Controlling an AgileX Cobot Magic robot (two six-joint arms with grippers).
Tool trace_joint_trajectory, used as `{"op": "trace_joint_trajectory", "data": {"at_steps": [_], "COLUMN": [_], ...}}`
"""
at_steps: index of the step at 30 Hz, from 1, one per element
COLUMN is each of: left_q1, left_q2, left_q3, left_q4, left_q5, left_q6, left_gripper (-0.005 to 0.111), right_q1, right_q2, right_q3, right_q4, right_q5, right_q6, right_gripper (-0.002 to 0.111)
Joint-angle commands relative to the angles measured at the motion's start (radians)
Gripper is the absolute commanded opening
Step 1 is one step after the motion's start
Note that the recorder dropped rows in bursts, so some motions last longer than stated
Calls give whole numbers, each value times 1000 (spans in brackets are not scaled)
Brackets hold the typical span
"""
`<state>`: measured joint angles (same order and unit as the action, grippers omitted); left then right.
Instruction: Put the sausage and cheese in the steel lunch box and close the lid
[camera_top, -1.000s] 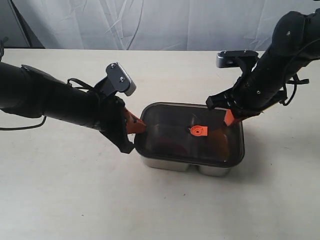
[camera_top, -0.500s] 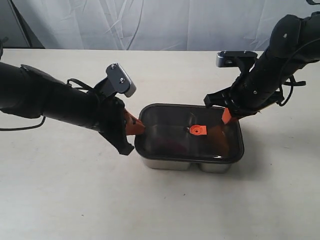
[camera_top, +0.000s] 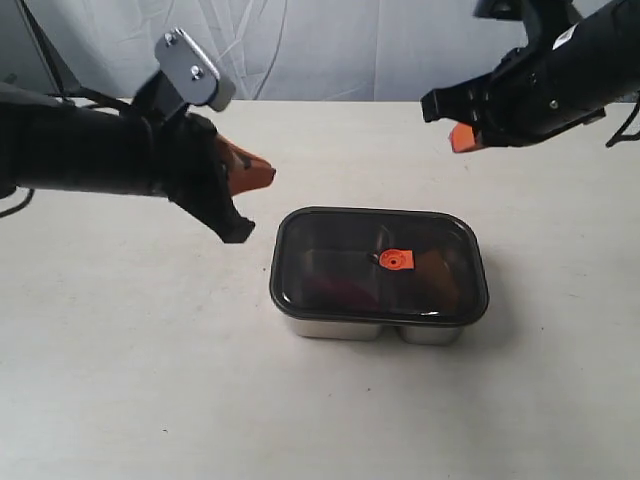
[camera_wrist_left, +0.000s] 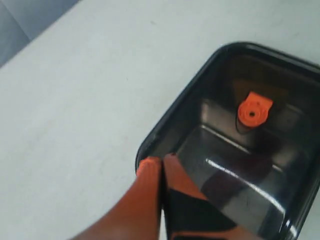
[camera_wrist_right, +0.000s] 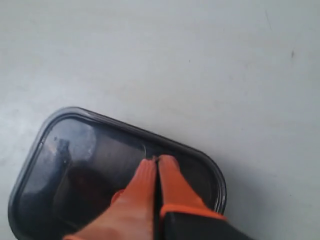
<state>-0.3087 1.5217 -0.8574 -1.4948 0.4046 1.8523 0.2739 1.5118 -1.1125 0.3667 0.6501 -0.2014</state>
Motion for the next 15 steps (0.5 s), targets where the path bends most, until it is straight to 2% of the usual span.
{"op": "trace_joint_trajectory", "data": {"at_steps": [1,7,11,15], "left_q1": [-2,-2,-2,-2], "left_q2": [-178,-487,-690,-874], "left_q3": [3,3,33,99], "left_q4": [11,170,368,651], "left_q5": [17,-71,-112,-103], "left_q6": [-75,-287,-507,-807], "left_gripper": [0,0,0,0], "right_q1": [25,69,92,120], "right_q2": [-127,-292,-419,-560], "right_q3": [1,41,127,249], "right_q4": [3,-26,-34,-39], "right_q5": [-47,-75,-117,-176], "right_q6": [-6,-6,-6,-6], "right_gripper": [-1,-1,-1,-1]}}
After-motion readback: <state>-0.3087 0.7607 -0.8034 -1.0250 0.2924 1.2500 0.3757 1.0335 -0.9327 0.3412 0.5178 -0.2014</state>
